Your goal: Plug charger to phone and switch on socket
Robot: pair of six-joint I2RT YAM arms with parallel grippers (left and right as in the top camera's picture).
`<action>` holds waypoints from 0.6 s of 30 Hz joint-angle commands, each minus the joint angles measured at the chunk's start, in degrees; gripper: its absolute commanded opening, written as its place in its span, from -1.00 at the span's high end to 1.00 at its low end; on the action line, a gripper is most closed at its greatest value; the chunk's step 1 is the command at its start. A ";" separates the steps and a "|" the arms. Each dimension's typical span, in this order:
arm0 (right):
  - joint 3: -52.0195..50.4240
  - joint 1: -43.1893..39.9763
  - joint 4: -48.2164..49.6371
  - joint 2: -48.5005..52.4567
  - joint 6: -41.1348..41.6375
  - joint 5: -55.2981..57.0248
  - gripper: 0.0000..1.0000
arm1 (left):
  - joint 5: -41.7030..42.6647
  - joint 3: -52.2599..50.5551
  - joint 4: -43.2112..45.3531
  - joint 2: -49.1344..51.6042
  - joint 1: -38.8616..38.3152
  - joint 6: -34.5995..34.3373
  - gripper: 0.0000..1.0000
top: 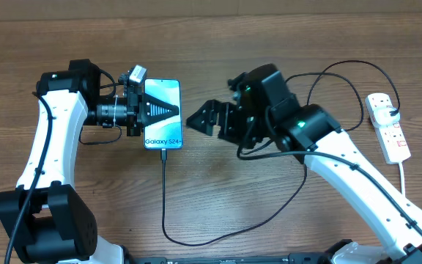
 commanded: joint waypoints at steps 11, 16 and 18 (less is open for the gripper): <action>1.05 -4.44 -6.64 -0.11 -13.60 2.47 -1.00 | -0.17 0.24 0.83 -1.09 0.24 -0.35 0.91; 1.05 -7.69 -8.66 -0.11 -17.07 -1.38 -1.00 | -0.22 0.24 0.39 -1.09 0.22 -0.31 0.92; 1.05 -8.46 -9.35 -0.11 -18.71 -3.50 -1.00 | -0.26 0.24 0.17 -1.09 0.22 -0.31 0.92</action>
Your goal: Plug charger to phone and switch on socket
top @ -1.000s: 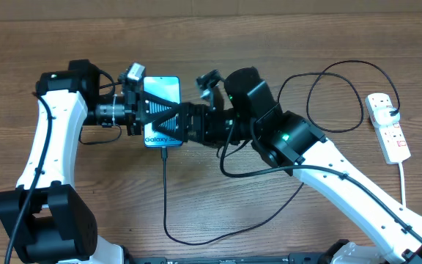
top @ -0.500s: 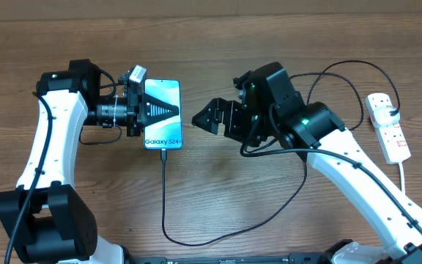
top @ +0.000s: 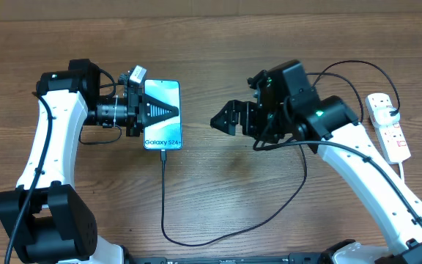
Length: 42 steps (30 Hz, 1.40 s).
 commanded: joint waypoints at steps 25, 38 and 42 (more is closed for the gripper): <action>1.05 -1.22 -2.40 -0.11 -9.60 -14.10 -1.00 | 0.92 0.24 -0.22 -1.09 -2.38 -0.33 0.92; 1.05 -1.22 -2.86 -0.11 -9.57 -15.96 -1.00 | 0.94 0.24 -0.11 -1.09 -2.38 -0.33 0.91; 1.05 -1.20 -4.39 -0.11 -9.60 -15.93 -1.00 | 0.92 0.24 0.24 -1.09 -2.38 -0.28 0.91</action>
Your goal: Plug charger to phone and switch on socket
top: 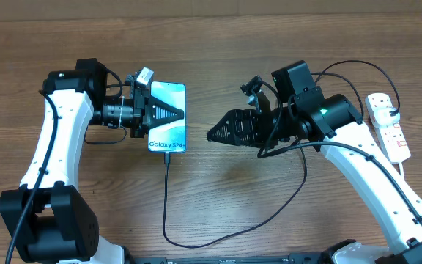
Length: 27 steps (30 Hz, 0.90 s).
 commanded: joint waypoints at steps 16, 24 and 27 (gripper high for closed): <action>1.03 4.09 -4.22 -0.11 -0.83 -0.72 -0.98 | 1.38 0.24 4.72 -1.09 -0.37 -0.33 0.91; 1.03 12.74 6.05 -0.11 4.33 -0.55 -0.88 | 1.38 0.24 5.35 -1.09 -0.37 -1.68 0.91; 1.03 14.78 11.76 -0.11 8.90 -0.48 -0.88 | 2.36 0.24 5.25 -1.09 -0.37 -4.07 0.92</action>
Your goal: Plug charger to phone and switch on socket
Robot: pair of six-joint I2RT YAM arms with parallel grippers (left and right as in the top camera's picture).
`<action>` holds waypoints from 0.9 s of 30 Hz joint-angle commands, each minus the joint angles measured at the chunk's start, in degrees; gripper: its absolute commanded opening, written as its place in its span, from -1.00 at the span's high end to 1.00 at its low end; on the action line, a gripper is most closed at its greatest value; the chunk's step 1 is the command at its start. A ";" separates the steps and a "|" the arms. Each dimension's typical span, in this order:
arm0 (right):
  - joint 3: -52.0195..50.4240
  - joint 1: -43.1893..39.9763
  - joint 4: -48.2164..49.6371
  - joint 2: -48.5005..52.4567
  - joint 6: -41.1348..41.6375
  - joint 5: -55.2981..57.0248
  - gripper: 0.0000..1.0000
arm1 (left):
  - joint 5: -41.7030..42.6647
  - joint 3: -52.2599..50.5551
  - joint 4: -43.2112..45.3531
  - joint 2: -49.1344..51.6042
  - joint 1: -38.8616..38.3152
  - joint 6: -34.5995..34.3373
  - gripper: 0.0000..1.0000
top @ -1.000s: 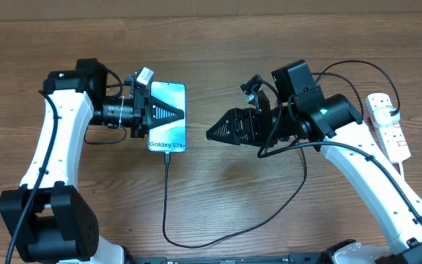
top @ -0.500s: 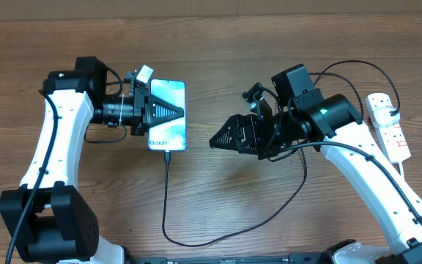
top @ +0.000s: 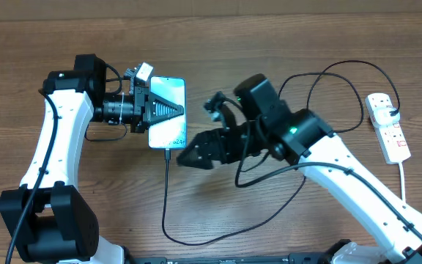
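Observation:
The phone [top: 170, 125], its screen lit, sits tilted at centre left with my left gripper [top: 164, 110] shut on it from the left, one dark finger lying across the screen. A black charger cable [top: 164, 192] meets the phone's lower end and loops down and right across the table. My right gripper [top: 184, 159] is just right of that cable end, fingertips drawn together to a point, with nothing seen between them. The white socket strip [top: 388, 128] lies at the far right, away from both grippers.
The black cable loop [top: 218, 235] runs along the front of the table and passes under the right arm. More cable [top: 350, 70] curls behind the right arm toward the socket strip. The white cord [top: 407, 187] leaves the strip toward the front right.
My right gripper has moved left and toward the front, from mid-table to beside the phone's lower end. The left gripper has tilted the phone slightly and shifted it a little toward the back.
At first my right gripper was open just right of the phone, which the left gripper held. It then stood farther right, still open. Later its fingers were together at mid-table and the phone had shifted right. Now it is at the phone's cable end.

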 commanded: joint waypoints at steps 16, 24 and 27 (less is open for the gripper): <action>1.03 3.67 13.79 -0.13 15.47 -2.08 -0.05 | 17.35 0.24 -0.37 -1.09 -0.37 -3.37 0.91; 1.03 3.67 16.15 -0.13 17.49 -2.89 0.31 | 17.31 0.24 1.46 -1.09 -0.37 -3.39 0.92; 1.05 3.67 16.26 -0.13 17.49 -2.91 0.38 | 17.31 0.24 2.60 -1.09 -0.35 -4.37 0.91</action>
